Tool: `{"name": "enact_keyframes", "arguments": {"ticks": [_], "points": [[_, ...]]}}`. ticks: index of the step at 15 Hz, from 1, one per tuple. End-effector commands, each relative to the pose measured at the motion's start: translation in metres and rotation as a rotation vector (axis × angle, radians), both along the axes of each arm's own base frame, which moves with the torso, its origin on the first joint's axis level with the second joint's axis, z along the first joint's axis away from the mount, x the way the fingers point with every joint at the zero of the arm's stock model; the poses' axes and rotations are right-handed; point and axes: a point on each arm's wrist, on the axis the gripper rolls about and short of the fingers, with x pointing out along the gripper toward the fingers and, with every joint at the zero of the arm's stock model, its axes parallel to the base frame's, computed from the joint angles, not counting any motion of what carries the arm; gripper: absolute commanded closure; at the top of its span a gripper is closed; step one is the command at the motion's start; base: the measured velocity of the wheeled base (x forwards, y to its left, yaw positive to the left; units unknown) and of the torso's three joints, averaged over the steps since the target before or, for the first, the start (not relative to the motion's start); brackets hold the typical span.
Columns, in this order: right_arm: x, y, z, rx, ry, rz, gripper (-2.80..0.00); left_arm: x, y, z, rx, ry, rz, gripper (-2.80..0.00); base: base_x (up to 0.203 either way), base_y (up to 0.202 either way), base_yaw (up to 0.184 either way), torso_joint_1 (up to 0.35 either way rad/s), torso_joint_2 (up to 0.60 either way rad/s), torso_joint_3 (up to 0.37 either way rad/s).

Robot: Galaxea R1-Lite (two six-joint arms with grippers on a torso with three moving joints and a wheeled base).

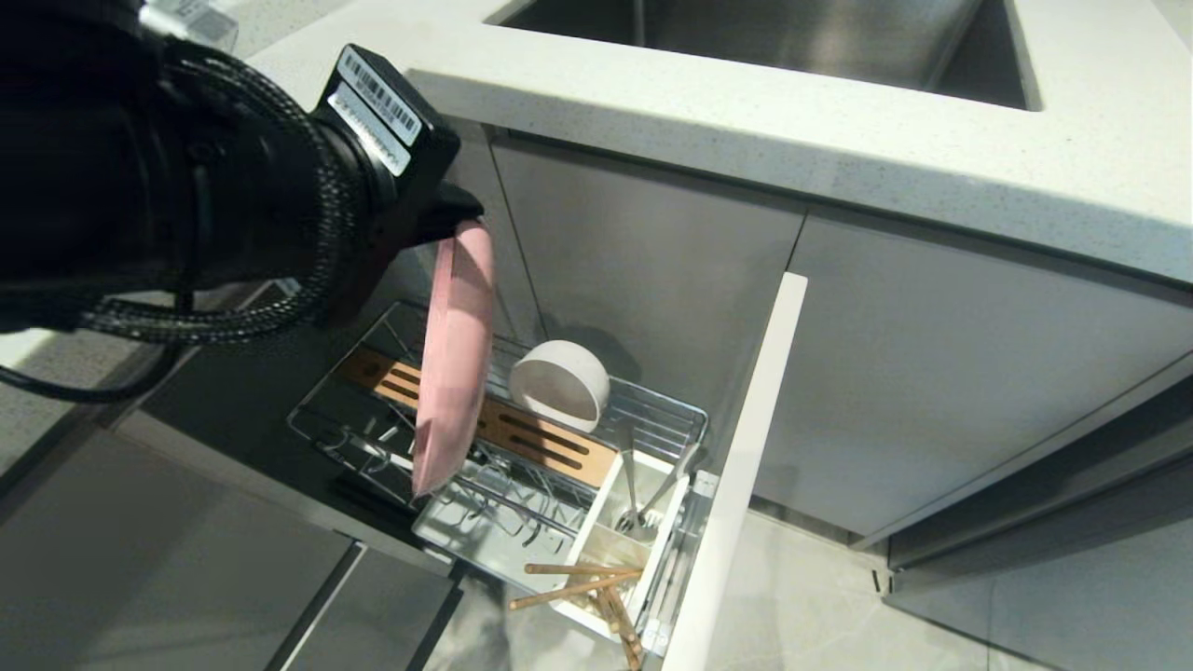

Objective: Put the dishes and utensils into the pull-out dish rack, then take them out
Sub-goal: Pick up the plate and place it in the cupboard

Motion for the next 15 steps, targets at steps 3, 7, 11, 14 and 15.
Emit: {"name": "enact_keyframes", "arguments": {"ticks": [3, 7, 11, 14, 15], "points": [[0.0, 0.0, 0.0, 0.0, 0.001, 0.001, 0.0, 0.005, -0.021, -0.012, -0.061, -0.021, 0.108, 0.0, 0.0, 0.0, 0.0, 0.0, 0.0, 0.0], [0.0, 0.0, 0.0, 0.0, 0.001, 0.0, 0.0, 0.011, -0.03, -0.03, -0.089, -0.036, 0.198, 0.0, 0.0, 0.0, 0.0, 0.0, 0.0, 0.0], [0.0, 0.0, 0.0, 0.0, 0.001, 0.0, 0.0, 0.018, -0.039, -0.042, -0.13, -0.063, 0.269, 0.0, 0.0, 0.0, 0.0, 0.0, 0.0, 0.0], [0.0, 0.0, 0.0, 0.0, 0.001, 0.0, 0.0, 0.021, -0.042, -0.055, -0.175, -0.053, 0.311, 0.0, 0.0, 0.0, 0.0, 0.0, 0.0, 0.0], [0.0, 0.0, 0.0, 0.0, 0.001, 0.0, 0.0, 0.021, -0.041, -0.058, -0.182, -0.048, 0.325, 0.0, 0.0, 0.0, 0.0, 0.0, 0.0, 0.0]]}}
